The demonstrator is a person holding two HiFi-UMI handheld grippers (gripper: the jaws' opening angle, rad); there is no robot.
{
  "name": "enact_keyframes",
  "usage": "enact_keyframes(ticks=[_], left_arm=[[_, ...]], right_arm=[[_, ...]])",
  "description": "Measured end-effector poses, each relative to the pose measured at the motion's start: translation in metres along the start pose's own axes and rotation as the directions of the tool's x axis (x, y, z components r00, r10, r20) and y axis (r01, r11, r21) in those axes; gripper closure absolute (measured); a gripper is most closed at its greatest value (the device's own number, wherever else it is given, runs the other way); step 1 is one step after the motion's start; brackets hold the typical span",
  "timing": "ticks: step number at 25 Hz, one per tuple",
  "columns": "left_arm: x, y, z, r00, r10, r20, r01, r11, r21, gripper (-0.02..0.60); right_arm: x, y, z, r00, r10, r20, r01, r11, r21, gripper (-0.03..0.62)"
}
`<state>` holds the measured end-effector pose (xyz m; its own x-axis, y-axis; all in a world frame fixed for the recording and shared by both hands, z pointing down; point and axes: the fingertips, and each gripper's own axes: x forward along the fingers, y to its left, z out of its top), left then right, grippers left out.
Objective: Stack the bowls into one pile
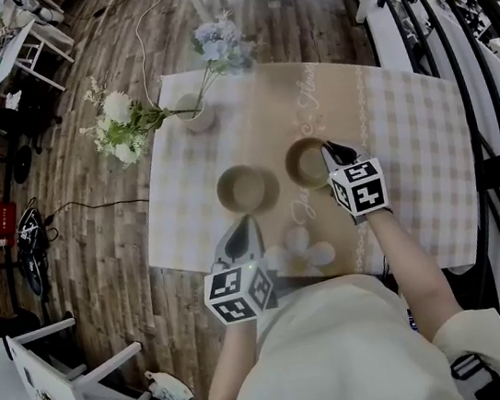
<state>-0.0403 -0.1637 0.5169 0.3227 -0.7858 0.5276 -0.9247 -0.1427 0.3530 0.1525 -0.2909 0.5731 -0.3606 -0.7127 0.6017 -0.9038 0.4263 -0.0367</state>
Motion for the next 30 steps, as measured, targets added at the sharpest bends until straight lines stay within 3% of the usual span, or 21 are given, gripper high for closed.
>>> enact_keyframes(ticks=[12,27,30], left_arm=[[-0.008,0.008,0.003,1.000,0.020,0.016,-0.020,1.000,-0.016,0.577],[-0.035,-0.001,0.010,0.998,0.059,0.030,-0.058,0.998,-0.039,0.577],[-0.034,0.013,0.006,0.997,0.067,0.031,-0.066,0.997,-0.039,0.577]], right_arm=[[-0.003,0.052,0.047,0.990,0.108,0.085,-0.106,0.994,-0.024,0.576],[-0.019,0.099,0.055,0.974,0.216,0.061,-0.211,0.974,-0.080,0.576],[-0.005,0.114,0.049,0.972,0.230,0.055,-0.225,0.971,-0.086,0.576]])
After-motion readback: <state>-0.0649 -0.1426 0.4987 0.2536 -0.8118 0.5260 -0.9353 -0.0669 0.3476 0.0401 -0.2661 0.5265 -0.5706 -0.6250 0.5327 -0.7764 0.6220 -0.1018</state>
